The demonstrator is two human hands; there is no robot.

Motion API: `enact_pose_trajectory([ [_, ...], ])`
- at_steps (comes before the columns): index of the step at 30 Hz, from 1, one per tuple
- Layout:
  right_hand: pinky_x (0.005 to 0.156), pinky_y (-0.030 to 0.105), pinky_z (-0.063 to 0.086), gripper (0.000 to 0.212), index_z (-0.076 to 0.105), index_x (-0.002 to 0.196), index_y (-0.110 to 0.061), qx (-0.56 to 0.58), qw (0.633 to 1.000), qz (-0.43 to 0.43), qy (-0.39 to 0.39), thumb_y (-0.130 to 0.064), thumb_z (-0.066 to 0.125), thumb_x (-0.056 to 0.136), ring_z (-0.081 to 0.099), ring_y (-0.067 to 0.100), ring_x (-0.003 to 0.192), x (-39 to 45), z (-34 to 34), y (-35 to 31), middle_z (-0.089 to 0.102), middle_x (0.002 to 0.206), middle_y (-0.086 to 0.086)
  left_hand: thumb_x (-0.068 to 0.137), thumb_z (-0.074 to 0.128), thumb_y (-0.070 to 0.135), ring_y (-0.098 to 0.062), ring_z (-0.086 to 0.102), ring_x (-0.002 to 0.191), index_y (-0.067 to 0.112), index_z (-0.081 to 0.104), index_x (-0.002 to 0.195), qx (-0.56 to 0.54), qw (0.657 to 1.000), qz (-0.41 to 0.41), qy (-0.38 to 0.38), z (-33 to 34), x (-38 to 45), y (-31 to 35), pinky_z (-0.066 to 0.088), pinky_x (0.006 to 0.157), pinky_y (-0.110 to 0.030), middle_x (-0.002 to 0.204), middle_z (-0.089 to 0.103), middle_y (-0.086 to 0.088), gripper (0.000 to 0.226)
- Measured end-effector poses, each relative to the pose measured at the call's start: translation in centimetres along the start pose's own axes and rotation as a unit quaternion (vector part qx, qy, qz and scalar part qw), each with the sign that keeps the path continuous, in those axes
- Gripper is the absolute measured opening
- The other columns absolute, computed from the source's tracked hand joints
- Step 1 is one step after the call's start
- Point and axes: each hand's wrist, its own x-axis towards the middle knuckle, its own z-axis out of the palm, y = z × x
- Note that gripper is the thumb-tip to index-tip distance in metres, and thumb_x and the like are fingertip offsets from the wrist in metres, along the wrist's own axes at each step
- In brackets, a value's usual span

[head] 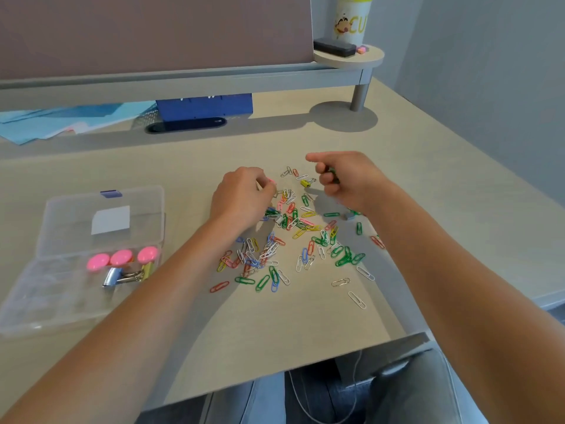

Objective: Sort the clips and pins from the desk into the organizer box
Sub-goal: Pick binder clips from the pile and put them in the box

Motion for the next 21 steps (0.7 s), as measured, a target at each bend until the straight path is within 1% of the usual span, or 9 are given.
enact_pose_trajectory([
  [1, 0.043, 0.023, 0.029, 0.024, 0.074, 0.108, -0.012, -0.115, 0.992, -0.045, 0.027, -0.012, 0.052, 0.099, 0.04, 0.011, 0.053, 0.2, -0.2, 0.2, 0.055, 0.073, -0.001, 0.09, 0.058, 0.03, -0.02, 0.055, 0.062, 0.016, 0.069, 0.079, -0.038, 0.999, -0.019, 0.001, 0.0, -0.1, -0.1, 0.036, 0.055, -0.03, 0.063, 0.059, 0.003, 0.021],
  [3, 0.052, 0.029, 0.044, 0.024, 0.078, 0.105, -0.019, -0.338, 0.928, -0.144, 0.06, -0.02, 0.055, 0.099, 0.05, 0.014, 0.057, 0.6, -0.3, 0.4, 0.064, 0.076, -0.003, 0.087, 0.054, 0.03, -0.022, 0.045, 0.057, 0.004, 0.06, 0.074, -0.142, 0.987, -0.077, -0.013, -0.2, -0.4, 0.0, 0.034, 0.054, -0.029, 0.062, 0.053, -0.001, 0.03],
  [4, 0.06, 0.03, 0.05, 0.021, 0.078, 0.104, -0.021, -0.426, 0.884, -0.183, 0.061, -0.023, 0.058, 0.097, 0.054, 0.014, 0.059, 0.7, -0.4, 0.5, 0.065, 0.076, -0.006, 0.085, 0.051, 0.031, -0.022, 0.038, 0.056, 0.005, 0.052, 0.073, -0.208, 0.971, -0.118, -0.028, -0.5, -0.6, 0.2, 0.03, 0.053, -0.029, 0.061, 0.044, -0.003, 0.029],
  [6, 0.071, 0.03, 0.051, 0.018, 0.078, 0.106, -0.027, -0.534, 0.814, -0.22, 0.054, -0.025, 0.064, 0.093, 0.059, 0.016, 0.07, 1.0, -0.4, 0.6, 0.058, 0.074, -0.01, 0.085, 0.047, 0.027, -0.019, 0.028, 0.051, 0.014, 0.046, 0.078, -0.343, 0.915, -0.204, -0.062, -1.1, -0.7, 0.8, 0.021, 0.047, -0.024, 0.058, 0.035, 0.0, 0.015],
  [9, 0.073, 0.03, 0.046, 0.024, 0.076, 0.111, -0.032, -0.602, 0.762, -0.236, 0.042, -0.027, 0.069, 0.088, 0.063, 0.022, 0.093, 1.5, -0.4, 0.8, 0.063, 0.088, -0.005, 0.087, 0.042, 0.02, -0.013, 0.025, 0.047, 0.015, 0.044, 0.075, -0.503, 0.808, -0.286, -0.112, -2.0, -0.6, 0.9, 0.017, 0.039, -0.02, 0.058, 0.037, 0.002, 0.013],
  [11, 0.072, 0.029, 0.044, 0.024, 0.076, 0.111, -0.032, -0.622, 0.742, -0.248, 0.035, -0.028, 0.068, 0.089, 0.062, 0.023, 0.096, 1.7, -0.4, 0.9, 0.068, 0.097, -0.004, 0.087, 0.037, 0.017, -0.013, 0.026, 0.047, 0.015, 0.044, 0.073, -0.589, 0.728, -0.322, -0.139, -2.2, -0.4, 0.4, 0.019, 0.037, -0.019, 0.059, 0.038, 0.0, 0.016],
  [13, 0.073, 0.03, 0.045, 0.024, 0.076, 0.112, -0.032, -0.637, 0.726, -0.258, 0.033, -0.03, 0.067, 0.091, 0.062, 0.024, 0.099, 1.9, -0.3, 0.9, 0.071, 0.103, -0.001, 0.088, 0.033, 0.014, -0.013, 0.028, 0.048, 0.012, 0.047, 0.076, -0.639, 0.67, -0.351, -0.143, -2.4, -0.5, 0.2, 0.02, 0.036, -0.017, 0.061, 0.039, -0.001, 0.018],
  [15, 0.073, 0.031, 0.044, 0.023, 0.074, 0.114, -0.032, -0.655, 0.707, -0.266, 0.035, -0.032, 0.065, 0.093, 0.061, 0.025, 0.102, 2.1, -0.1, 1.0, 0.07, 0.106, 0.0, 0.091, 0.033, 0.011, -0.013, 0.03, 0.049, 0.01, 0.049, 0.08, -0.656, 0.645, -0.367, -0.135, -2.4, -0.7, 0.1, 0.021, 0.037, -0.017, 0.062, 0.041, -0.002, 0.019],
  [21, 0.068, 0.034, 0.041, 0.026, 0.067, 0.115, -0.02, -0.706, 0.644, -0.288, 0.056, -0.029, 0.05, 0.097, 0.063, 0.035, 0.095, 2.8, 0.5, 1.4, 0.069, 0.1, 0.011, 0.093, 0.038, 0.01, -0.013, 0.035, 0.048, 0.008, 0.05, 0.081, -0.671, 0.627, -0.371, -0.134, -2.7, -1.2, 0.0, 0.024, 0.035, -0.018, 0.063, 0.044, -0.004, 0.016],
])
